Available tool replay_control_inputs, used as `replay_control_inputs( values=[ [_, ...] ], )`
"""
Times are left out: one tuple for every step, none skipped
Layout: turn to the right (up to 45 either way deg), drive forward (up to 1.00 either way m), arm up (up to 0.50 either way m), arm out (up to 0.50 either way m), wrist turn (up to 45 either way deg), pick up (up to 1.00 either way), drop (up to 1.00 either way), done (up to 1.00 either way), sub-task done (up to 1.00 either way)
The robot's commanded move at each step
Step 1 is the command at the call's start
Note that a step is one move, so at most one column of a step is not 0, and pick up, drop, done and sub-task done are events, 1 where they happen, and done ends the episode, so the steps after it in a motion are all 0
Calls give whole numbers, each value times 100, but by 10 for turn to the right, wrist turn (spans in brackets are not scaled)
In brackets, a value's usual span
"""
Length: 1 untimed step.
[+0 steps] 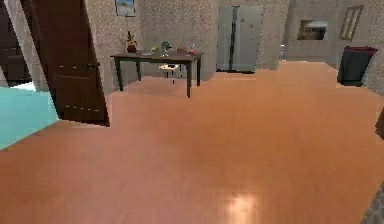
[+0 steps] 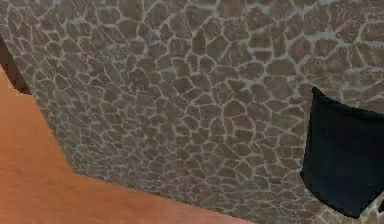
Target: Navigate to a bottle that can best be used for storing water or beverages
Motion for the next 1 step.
replay_control_inputs(
  values=[
    [330,0,0,0,0,0,0,0,0]
  ],
)
